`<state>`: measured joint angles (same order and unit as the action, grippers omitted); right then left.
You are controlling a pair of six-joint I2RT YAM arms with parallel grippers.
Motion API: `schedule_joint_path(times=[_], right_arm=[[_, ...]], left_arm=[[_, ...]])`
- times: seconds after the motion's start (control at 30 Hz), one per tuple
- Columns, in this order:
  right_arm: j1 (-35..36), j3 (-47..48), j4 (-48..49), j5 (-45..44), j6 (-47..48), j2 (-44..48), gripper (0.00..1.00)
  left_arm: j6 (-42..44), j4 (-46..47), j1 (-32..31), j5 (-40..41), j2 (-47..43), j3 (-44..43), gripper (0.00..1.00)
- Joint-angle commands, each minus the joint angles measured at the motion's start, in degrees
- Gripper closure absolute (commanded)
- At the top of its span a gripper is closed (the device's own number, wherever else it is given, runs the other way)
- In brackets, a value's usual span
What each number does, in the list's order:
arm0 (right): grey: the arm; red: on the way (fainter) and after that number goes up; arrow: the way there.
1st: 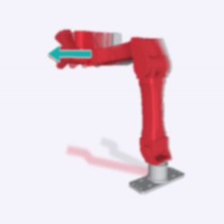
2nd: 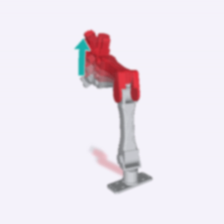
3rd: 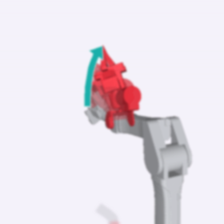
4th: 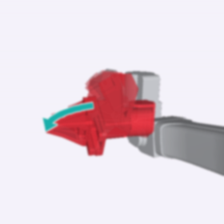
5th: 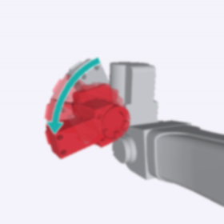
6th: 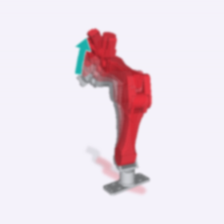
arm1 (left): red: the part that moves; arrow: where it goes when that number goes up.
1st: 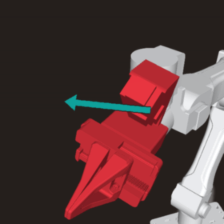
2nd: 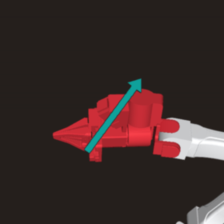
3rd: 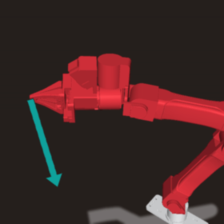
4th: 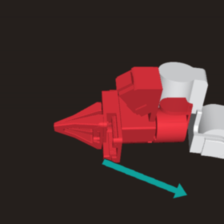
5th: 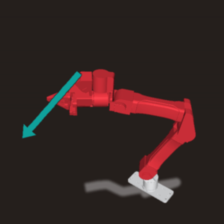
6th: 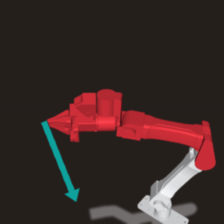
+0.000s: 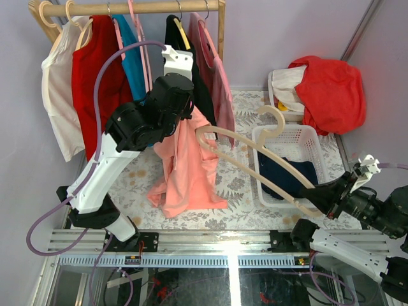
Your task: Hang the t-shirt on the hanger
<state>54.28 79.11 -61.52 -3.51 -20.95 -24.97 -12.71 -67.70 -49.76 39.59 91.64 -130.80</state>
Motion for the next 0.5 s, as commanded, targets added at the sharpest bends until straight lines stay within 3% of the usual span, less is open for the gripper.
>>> schedule_joint_path(times=[0.0,0.47], right_arm=[[0.1,2.2,0.2,-3.9,2.5,-1.9,1.0],[0.2,0.7,2.9,-3.6,5.8,-2.0,1.0]], left_arm=[[2.2,3.4,0.4,-1.3,-0.7,-0.9,1.0],[2.7,3.0,0.3,-4.3,-0.2,-1.4,1.0]])
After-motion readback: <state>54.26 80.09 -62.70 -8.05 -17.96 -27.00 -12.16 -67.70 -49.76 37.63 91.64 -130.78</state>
